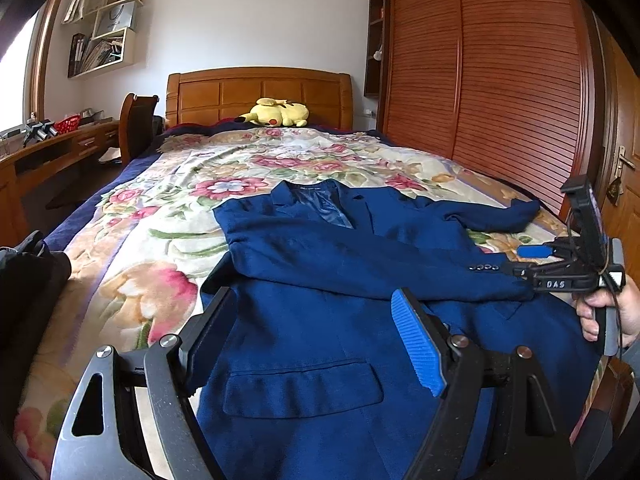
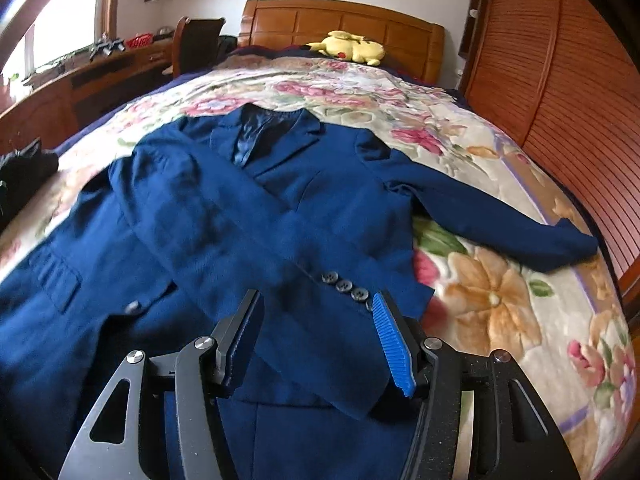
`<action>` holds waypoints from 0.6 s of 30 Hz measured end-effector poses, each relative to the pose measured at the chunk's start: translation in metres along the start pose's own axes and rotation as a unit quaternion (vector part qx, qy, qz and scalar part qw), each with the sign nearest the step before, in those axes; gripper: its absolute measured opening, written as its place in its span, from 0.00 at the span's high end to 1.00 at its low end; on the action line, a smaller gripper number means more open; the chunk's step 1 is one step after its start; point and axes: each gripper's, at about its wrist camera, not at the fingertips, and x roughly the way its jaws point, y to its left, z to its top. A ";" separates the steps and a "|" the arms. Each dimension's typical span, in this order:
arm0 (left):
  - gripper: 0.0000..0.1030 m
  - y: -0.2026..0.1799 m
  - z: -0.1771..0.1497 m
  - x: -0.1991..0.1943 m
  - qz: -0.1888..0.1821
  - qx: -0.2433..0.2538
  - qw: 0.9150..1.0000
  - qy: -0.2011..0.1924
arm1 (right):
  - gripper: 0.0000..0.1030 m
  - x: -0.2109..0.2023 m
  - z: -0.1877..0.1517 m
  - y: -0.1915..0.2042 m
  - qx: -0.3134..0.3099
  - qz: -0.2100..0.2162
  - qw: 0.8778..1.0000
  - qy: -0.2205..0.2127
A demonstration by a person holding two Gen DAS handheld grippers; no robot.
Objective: Fold large clothes
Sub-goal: 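Open the right tool and move it to the sleeve cuff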
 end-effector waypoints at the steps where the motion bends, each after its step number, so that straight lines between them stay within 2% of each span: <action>1: 0.22 -0.003 0.000 0.000 -0.001 0.001 1.000 0.000 | 0.43 0.002 -0.001 -0.001 -0.001 0.002 1.000 0.001; 18: 0.22 -0.061 0.007 0.033 -0.018 0.025 1.000 0.000 | 0.43 0.011 -0.019 -0.047 0.012 -0.008 1.000 0.012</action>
